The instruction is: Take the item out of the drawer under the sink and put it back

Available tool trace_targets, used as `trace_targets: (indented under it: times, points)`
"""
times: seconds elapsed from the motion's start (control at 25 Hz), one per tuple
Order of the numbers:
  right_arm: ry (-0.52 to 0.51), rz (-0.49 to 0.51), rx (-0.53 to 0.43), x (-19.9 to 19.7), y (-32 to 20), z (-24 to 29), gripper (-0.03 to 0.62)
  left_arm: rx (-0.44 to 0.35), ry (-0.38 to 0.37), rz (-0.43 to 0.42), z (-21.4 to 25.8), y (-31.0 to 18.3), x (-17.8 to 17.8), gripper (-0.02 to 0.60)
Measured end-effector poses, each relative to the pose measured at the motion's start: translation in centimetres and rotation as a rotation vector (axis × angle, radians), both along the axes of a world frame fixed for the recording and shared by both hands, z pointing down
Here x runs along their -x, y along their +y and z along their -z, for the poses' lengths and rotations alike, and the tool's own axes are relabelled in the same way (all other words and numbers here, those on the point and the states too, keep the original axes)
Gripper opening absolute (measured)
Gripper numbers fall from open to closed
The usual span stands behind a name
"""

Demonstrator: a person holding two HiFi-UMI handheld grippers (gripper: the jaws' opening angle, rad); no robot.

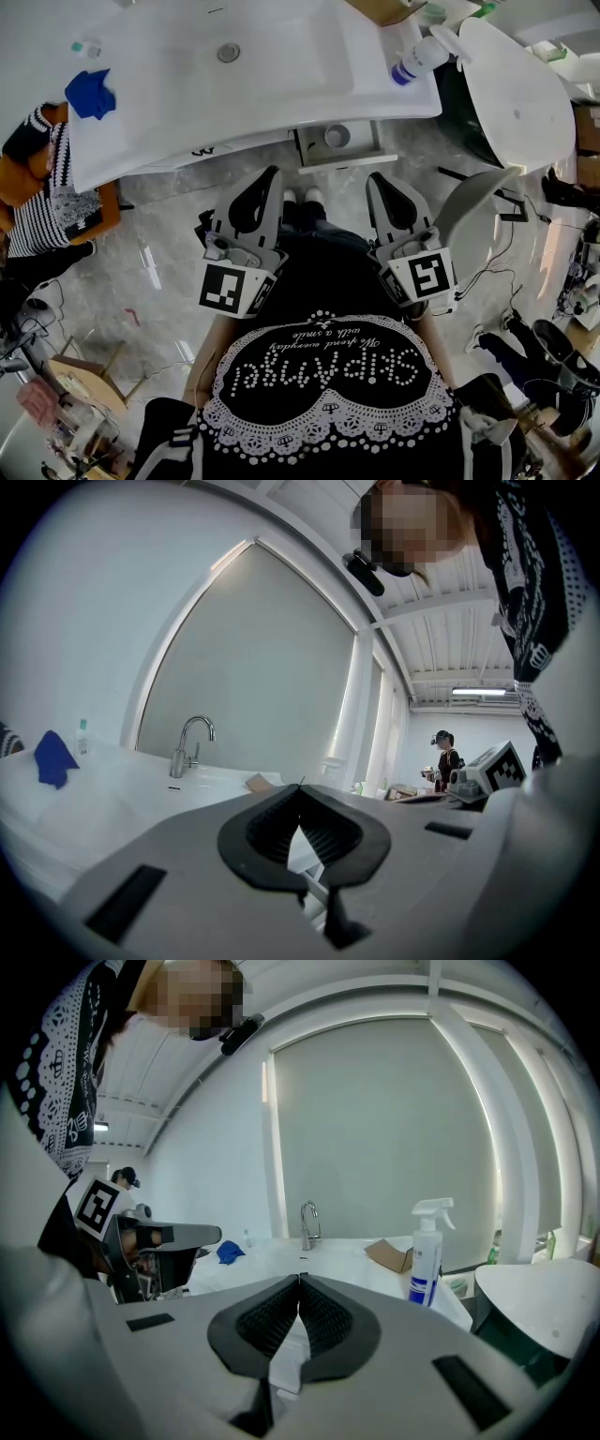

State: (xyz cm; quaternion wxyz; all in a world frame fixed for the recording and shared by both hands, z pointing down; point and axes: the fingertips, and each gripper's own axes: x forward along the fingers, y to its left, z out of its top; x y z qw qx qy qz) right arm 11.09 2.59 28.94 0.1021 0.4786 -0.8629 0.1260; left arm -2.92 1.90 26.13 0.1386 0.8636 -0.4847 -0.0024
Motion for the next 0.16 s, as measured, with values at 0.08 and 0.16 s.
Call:
trace_targets:
  times: [0.08,0.16]
  points:
    - [-0.003,0.001,-0.007,-0.03,0.0,0.08,0.018,0.002,-0.001,0.0,-0.01,0.03,0.0,0.005]
    - [-0.005,0.005,-0.012,-0.07,0.06,0.1,0.018,0.003,-0.001,0.0,-0.01,0.05,-0.02,0.005]
